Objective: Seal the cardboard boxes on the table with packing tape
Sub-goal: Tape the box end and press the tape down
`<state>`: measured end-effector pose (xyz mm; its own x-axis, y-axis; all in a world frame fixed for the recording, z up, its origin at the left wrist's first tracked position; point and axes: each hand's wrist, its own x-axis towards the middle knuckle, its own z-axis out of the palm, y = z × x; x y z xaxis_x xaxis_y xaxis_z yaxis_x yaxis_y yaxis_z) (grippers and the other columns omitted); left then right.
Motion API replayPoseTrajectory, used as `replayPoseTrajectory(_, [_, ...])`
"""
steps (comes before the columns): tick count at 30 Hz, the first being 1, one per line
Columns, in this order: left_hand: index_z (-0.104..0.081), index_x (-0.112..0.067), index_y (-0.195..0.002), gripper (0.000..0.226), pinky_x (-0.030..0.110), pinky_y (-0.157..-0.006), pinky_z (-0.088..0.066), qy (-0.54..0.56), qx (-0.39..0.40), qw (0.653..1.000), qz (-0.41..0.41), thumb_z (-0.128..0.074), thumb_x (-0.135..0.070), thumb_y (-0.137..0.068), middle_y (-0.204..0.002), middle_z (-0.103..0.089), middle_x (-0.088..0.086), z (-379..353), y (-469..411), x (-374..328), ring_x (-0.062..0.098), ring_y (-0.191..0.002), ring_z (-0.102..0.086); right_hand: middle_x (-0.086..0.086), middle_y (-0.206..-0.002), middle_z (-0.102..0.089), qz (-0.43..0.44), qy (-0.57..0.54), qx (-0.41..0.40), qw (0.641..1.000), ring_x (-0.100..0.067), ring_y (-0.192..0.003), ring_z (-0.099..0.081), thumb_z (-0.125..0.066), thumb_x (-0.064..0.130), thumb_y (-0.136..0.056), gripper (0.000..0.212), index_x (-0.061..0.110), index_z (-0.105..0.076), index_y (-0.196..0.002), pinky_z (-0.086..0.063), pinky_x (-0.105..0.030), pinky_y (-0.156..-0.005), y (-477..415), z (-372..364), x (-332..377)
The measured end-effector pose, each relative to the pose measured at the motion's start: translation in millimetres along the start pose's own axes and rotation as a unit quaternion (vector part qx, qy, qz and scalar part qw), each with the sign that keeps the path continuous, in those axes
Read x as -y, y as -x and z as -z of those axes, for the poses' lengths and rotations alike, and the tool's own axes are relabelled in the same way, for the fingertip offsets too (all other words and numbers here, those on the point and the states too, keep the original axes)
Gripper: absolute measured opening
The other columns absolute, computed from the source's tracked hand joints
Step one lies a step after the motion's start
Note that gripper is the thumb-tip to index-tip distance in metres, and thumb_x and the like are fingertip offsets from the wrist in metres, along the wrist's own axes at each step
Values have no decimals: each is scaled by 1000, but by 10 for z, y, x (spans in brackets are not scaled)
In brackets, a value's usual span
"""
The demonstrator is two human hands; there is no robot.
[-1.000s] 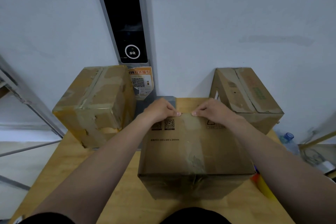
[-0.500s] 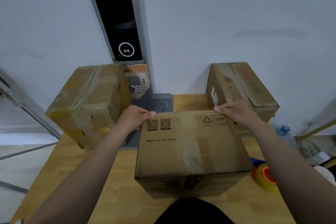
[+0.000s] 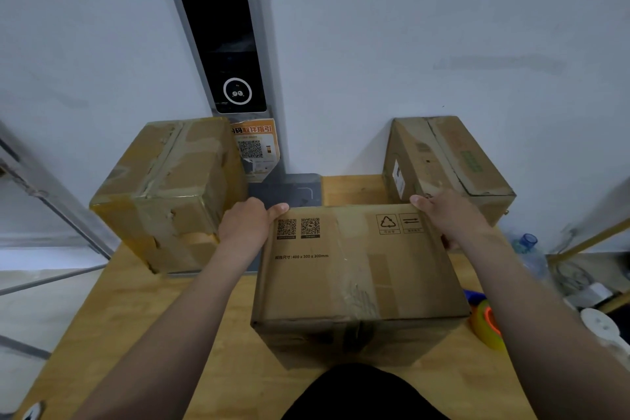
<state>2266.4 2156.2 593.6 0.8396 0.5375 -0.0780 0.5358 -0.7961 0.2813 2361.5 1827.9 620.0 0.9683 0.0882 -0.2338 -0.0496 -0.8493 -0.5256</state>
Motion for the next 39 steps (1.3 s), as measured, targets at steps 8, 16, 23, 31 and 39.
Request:
replayPoseTrajectory(8, [-59,-7,-74,63,35,-58,-43,53,-11,999,-7,-37,-58,-105,-67,-62,7,294,91,-30,26,-63,-62,-5,-62,-62,52,15,-87,995,-24,-54,-60,-45,30,-106,49,8,-63,-66,-41,-28,-55,127,101,125])
replayPoseTrajectory(16, [-46,-12,-58,63,31,-55,-32,236,-120,963,-47,-42,-54,-105,-55,-46,5,775,-11,19,24,-52,-46,3,-123,-71,141,-128,-215,958,-20,-120,-61,-49,35,-104,31,25,-74,-120,-42,-26,-90,150,294,600])
replayPoseTrajectory(23, [-74,-11,-111,57,38,-75,-50,213,-30,975,48,-43,-58,-104,-96,-72,9,11,-190,382,27,-90,-64,8,-127,-69,107,-156,-102,977,-17,-122,-61,-57,33,-101,28,29,-71,-125,-47,-26,-96,-66,-694,397])
replayPoseTrajectory(31, [-26,-26,-159,88,43,-107,-44,291,105,947,89,-73,-53,-89,-154,-42,-5,-668,-248,663,27,-140,-44,5,-136,-64,104,-75,25,991,-12,-122,-59,-73,23,-91,46,27,-62,-136,-44,-24,-102,-391,-1348,383])
replayPoseTrajectory(39, [-51,-40,-143,44,57,-120,-22,-30,133,988,72,-54,-52,-101,-163,-15,24,-1132,-488,620,50,-148,-16,5,-134,-66,101,-9,123,987,-14,-123,-60,-71,21,-90,49,27,-61,-138,-42,-22,-98,-612,-1961,410])
